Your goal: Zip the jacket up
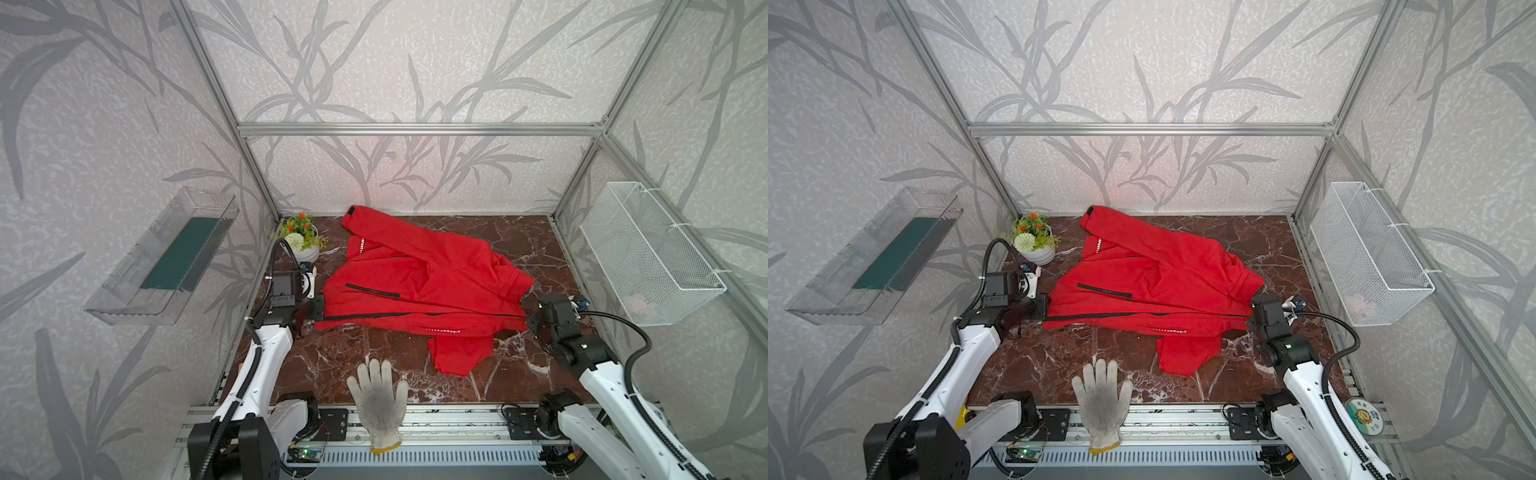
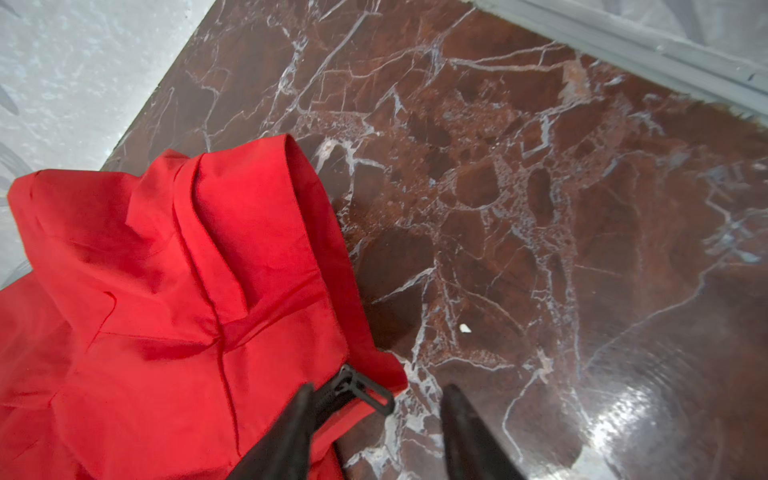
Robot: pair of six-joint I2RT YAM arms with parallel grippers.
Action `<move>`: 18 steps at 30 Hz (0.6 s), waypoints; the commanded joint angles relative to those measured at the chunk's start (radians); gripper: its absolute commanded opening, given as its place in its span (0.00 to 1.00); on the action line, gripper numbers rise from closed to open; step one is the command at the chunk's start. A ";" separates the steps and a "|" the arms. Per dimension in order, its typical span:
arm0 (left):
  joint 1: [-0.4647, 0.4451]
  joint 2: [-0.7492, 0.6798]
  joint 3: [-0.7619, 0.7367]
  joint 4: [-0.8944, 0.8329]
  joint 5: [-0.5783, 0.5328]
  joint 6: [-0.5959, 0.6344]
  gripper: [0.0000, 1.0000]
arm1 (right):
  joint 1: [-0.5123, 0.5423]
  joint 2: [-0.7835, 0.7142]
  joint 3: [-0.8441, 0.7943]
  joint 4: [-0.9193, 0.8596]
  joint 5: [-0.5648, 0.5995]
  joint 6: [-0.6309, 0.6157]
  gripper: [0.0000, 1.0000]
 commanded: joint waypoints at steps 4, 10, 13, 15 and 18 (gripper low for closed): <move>-0.015 -0.093 0.058 -0.003 0.104 -0.107 0.50 | 0.140 0.012 0.134 -0.108 0.177 -0.038 0.76; -0.343 -0.089 0.065 0.118 0.110 -0.264 0.48 | 0.294 0.253 0.306 0.006 0.059 -0.180 0.71; -0.476 -0.005 0.082 0.161 0.127 -0.288 0.46 | 0.346 0.416 0.418 0.037 -0.029 -0.227 0.63; -0.561 0.051 0.090 0.187 0.123 -0.300 0.42 | 0.366 0.497 0.459 0.067 -0.069 -0.233 0.53; -0.671 0.111 0.069 0.283 0.091 -0.345 0.28 | 0.382 0.592 0.490 0.074 -0.096 -0.232 0.36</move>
